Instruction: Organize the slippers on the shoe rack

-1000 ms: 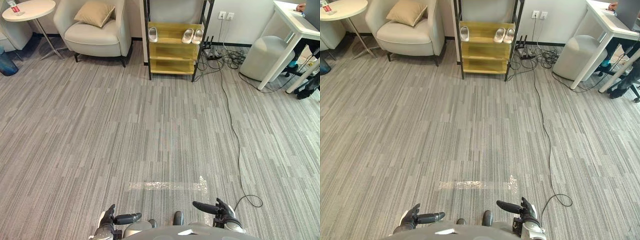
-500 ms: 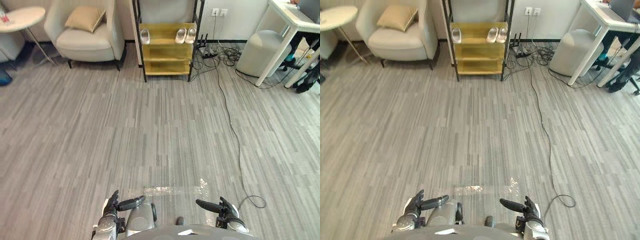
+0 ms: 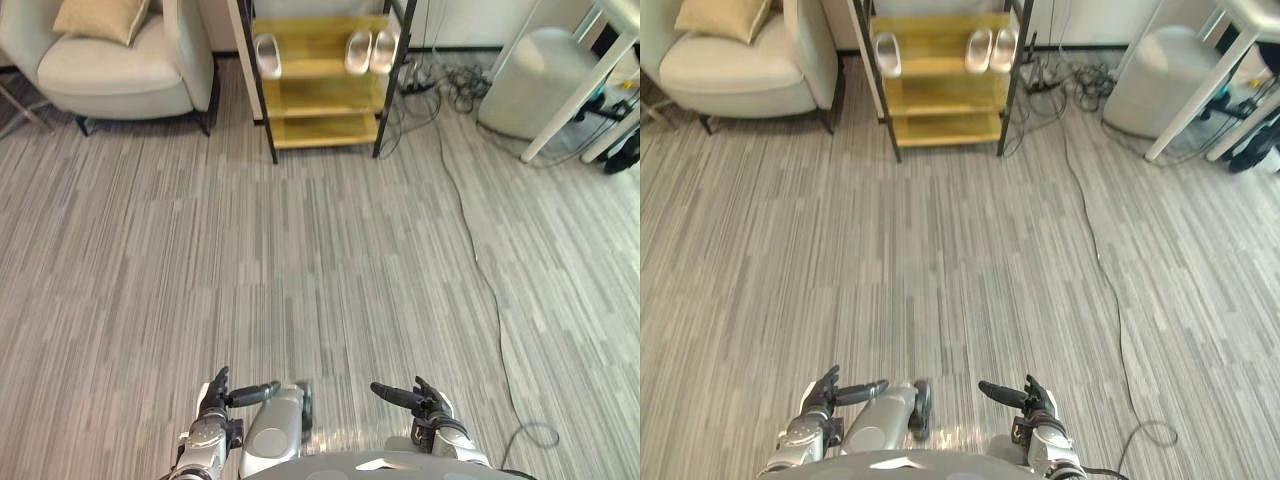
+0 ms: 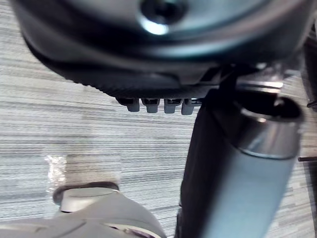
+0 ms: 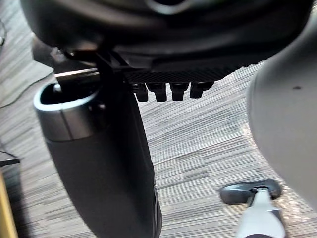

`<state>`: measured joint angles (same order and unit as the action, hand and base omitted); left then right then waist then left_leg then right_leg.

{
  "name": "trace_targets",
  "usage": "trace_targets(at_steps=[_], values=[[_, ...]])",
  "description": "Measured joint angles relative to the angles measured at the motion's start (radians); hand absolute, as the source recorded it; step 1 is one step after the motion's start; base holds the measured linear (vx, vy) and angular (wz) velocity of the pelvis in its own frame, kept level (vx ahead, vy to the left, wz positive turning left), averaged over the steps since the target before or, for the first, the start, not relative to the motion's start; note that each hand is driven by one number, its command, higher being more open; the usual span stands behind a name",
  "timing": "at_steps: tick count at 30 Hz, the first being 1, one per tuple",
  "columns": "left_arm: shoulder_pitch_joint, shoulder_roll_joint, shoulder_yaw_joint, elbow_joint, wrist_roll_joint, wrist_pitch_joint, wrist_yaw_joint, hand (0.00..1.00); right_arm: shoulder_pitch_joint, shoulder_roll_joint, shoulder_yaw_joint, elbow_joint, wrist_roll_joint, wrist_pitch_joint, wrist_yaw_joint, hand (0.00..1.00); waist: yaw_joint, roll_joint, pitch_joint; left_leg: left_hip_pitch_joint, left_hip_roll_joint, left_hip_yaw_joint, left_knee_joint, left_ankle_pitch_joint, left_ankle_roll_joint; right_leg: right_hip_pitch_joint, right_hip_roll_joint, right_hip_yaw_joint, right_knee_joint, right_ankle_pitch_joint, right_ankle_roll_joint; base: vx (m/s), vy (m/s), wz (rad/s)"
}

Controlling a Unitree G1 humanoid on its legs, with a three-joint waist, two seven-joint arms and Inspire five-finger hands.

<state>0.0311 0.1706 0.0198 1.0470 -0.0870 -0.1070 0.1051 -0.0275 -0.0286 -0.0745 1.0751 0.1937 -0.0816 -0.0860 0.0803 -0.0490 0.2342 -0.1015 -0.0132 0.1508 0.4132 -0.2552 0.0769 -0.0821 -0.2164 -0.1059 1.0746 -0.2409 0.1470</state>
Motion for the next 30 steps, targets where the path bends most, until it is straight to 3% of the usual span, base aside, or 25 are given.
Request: trace_targets(at_steps=[1, 3, 5, 7, 8, 9, 10, 13, 14, 15, 16, 17, 18, 19, 22, 23, 24, 25, 26, 27, 30], values=[[-0.001, -0.003, -0.005, -0.001, 0.001, 0.0, 0.0, 1.0, 0.0, -0.005, 0.0, -0.012, -0.003, -0.01, 0.0, 1.0, -0.008, 0.006, 0.004, 0.068, 0.0, -0.011, -0.054, 0.0, 0.0, -0.043, -0.007, -0.065, 0.026, -0.023, -0.042, 0.39, 0.054, 0.13], [-0.002, -0.008, -0.007, 0.0, 0.0, 0.0, -0.003, 1.0, -0.006, -0.01, 0.01, -0.034, -0.006, -0.02, 0.001, 1.0, -0.02, 0.023, 0.018, 0.178, 0.012, -0.032, -0.139, 0.0, 0.0, -0.094, 0.012, -0.15, -0.07, -0.067, -0.106, 0.48, 0.014, 0.22], [-0.004, -0.015, -0.007, 0.0, 0.0, 0.0, -0.002, 1.0, -0.017, -0.01, 0.02, -0.043, -0.007, -0.025, 0.003, 1.0, -0.036, 0.026, 0.02, 0.253, 0.036, -0.058, -0.19, 0.0, 0.0, -0.16, 0.052, -0.18, -0.295, -0.075, -0.121, 0.47, -0.083, 0.39], [-0.012, -0.033, -0.007, 0.0, 0.0, 0.0, -0.003, 1.0, -0.035, -0.01, 0.026, -0.044, -0.007, -0.028, 0.004, 1.0, -0.045, 0.027, 0.021, 0.296, 0.062, -0.087, -0.221, -0.001, -0.001, -0.215, 0.104, -0.143, -0.581, 0.007, -0.096, 0.49, -0.148, 0.58], [-0.014, -0.043, -0.008, 0.0, 0.0, -0.001, -0.005, 1.0, -0.038, -0.01, 0.026, -0.042, -0.006, -0.026, 0.004, 1.0, -0.047, 0.024, 0.021, 0.315, 0.067, -0.098, -0.229, -0.011, -0.02, -0.224, 0.116, -0.115, -0.709, 0.08, -0.095, 0.51, -0.224, 0.65], [-0.013, -0.051, -0.006, 0.0, 0.001, -0.001, -0.005, 1.0, -0.037, -0.011, 0.026, -0.039, -0.006, -0.025, 0.004, 1.0, -0.05, 0.022, 0.021, 0.337, 0.07, -0.122, -0.231, -0.032, -0.056, -0.225, 0.123, -0.09, -0.783, 0.212, -0.099, 0.64, -0.306, 0.81], [-0.018, -0.08, 0.0, 0.01, 0.001, 0.0, -0.004, 1.0, -0.042, -0.026, 0.03, -0.036, -0.015, -0.017, 0.003, 1.0, -0.056, 0.045, 0.023, 0.373, 0.1, -0.166, -0.23, -0.059, -0.084, -0.215, 0.14, -0.087, -0.724, 0.279, -0.136, 0.53, -0.27, 0.64], [-0.022, -0.107, 0.001, 0.017, 0.016, -0.002, -0.012, 1.0, -0.051, -0.034, 0.019, -0.037, -0.016, -0.014, 0.004, 1.0, -0.061, 0.084, 0.017, 0.344, 0.145, -0.227, -0.124, -0.051, -0.097, -0.22, 0.165, -0.125, -0.624, 0.151, -0.169, 0.56, -0.29, 0.33], [-0.023, -0.114, 0.029, 0.018, 0.022, -0.001, -0.019, 1.0, -0.043, -0.032, 0.008, -0.038, -0.015, -0.007, 0.005, 1.0, -0.062, 0.099, 0.016, 0.264, 0.166, -0.261, 0.093, -0.005, -0.154, -0.158, 0.193, -0.151, -0.65, 0.108, -0.18, 0.61, -0.314, 0.24], [-0.024, -0.117, 0.043, 0.016, 0.023, -0.001, -0.021, 1.0, -0.039, -0.032, 0.008, -0.04, -0.015, -0.007, 0.005, 1.0, -0.062, 0.102, 0.019, 0.231, 0.17, -0.271, 0.179, 0.026, -0.171, -0.131, 0.2, -0.158, -0.664, 0.098, -0.183, 0.57, -0.301, 0.33], [-0.024, -0.126, 0.071, 0.007, 0.02, -0.002, -0.021, 1.0, -0.026, -0.036, 0.009, -0.045, -0.014, -0.006, 0.001, 1.0, -0.061, 0.109, 0.027, 0.125, 0.194, -0.272, 0.428, 0.121, -0.208, -0.046, 0.225, -0.171, -0.722, 0.08, -0.19, 0.45, -0.241, 0.26], [-0.024, -0.129, 0.085, -0.003, 0.02, -0.002, -0.021, 1.0, -0.026, -0.035, 0.008, -0.047, -0.014, -0.006, -0.001, 1.0, -0.057, 0.11, 0.03, 0.077, 0.208, -0.261, 0.526, 0.1, -0.21, -0.009, 0.238, -0.174, -0.747, 0.075, -0.197, 0.35, -0.168, 0.27], [-0.024, -0.126, 0.094, -0.025, 0.018, -0.005, -0.02, 1.0, -0.016, -0.025, 0.008, -0.048, -0.012, -0.006, -0.006, 1.0, -0.044, 0.107, 0.035, -0.006, 0.226, -0.227, 0.65, 0.056, -0.205, 0.068, 0.254, -0.179, -0.798, 0.07, -0.202, 0.41, -0.162, 0.15], [-0.027, -0.12, 0.093, -0.049, 0.017, -0.013, -0.019, 1.0, -0.012, -0.011, 0.008, -0.047, -0.008, -0.006, -0.008, 1.0, -0.031, 0.091, 0.041, -0.08, 0.216, -0.19, 0.673, 0.02, -0.189, 0.133, 0.257, -0.181, -0.852, 0.07, -0.2, 0.32, -0.119, 0.08], [-0.03, -0.117, 0.083, -0.087, 0.017, -0.025, -0.018, 1.0, -0.025, 0.002, 0.015, -0.034, 0.005, -0.006, -0.008, 1.0, -0.018, 0.072, 0.047, -0.186, 0.163, -0.127, 0.494, -0.042, -0.158, 0.222, 0.251, -0.165, -0.931, 0.074, -0.194, 0.41, -0.054, -0.16], [-0.039, -0.123, 0.078, -0.088, 0.018, -0.024, -0.018, 1.0, -0.029, 0.002, 0.016, -0.032, 0.005, -0.006, -0.01, 1.0, -0.006, 0.073, 0.048, -0.218, 0.122, -0.129, 0.314, -0.04, -0.152, 0.251, 0.246, -0.15, -0.959, 0.073, -0.191, 0.46, 0.111, -0.49], [-0.047, -0.124, 0.073, -0.087, 0.018, -0.023, -0.018, 1.0, -0.03, 0.001, 0.016, -0.03, 0.005, -0.006, -0.011, 1.0, 0.004, 0.076, 0.048, -0.22, 0.095, -0.134, 0.134, 0.007, -0.153, 0.275, 0.235, -0.134, -0.978, 0.063, -0.173, 0.58, 0.178, -0.7], [-0.047, -0.127, 0.068, -0.077, 0.013, -0.022, -0.017, 1.0, -0.025, 0.0, 0.019, -0.024, 0.005, -0.006, -0.012, 1.0, 0.01, 0.086, 0.045, -0.199, 0.079, -0.143, -0.036, 0.199, -0.134, 0.317, 0.234, -0.102, -0.997, 0.035, -0.135, 0.71, 0.212, -0.6], [-0.053, -0.118, 0.062, -0.068, 0.011, -0.022, -0.017, 1.0, -0.028, 0.015, 0.029, -0.007, 0.005, -0.005, -0.012, 1.0, 0.016, 0.059, 0.045, -0.168, 0.053, -0.123, -0.046, 0.211, -0.086, 0.337, 0.208, -0.078, -0.999, 0.021, -0.126, 0.53, 0.143, -0.39], [-0.056, -0.111, 0.055, -0.067, 0.011, -0.023, -0.017, 1.0, -0.026, 0.021, 0.034, 0.0, 0.004, -0.004, -0.011, 1.0, 0.016, 0.044, 0.038, -0.165, 0.043, -0.116, -0.042, 0.188, -0.081, 0.334, 0.189, -0.073, -0.988, 0.02, -0.125, 0.5, 0.113, -0.22], [-0.058, -0.099, 0.038, -0.049, 0.009, -0.019, -0.019, 1.0, -0.019, 0.023, 0.036, 0.012, 0.002, 0.001, -0.006, 1.0, 0.021, 0.035, 0.032, -0.119, 0.031, -0.07, 0.044, 0.085, -0.034, 0.294, 0.14, -0.025, -0.771, -0.017, -0.072, 0.44, 0.114, -0.28]])
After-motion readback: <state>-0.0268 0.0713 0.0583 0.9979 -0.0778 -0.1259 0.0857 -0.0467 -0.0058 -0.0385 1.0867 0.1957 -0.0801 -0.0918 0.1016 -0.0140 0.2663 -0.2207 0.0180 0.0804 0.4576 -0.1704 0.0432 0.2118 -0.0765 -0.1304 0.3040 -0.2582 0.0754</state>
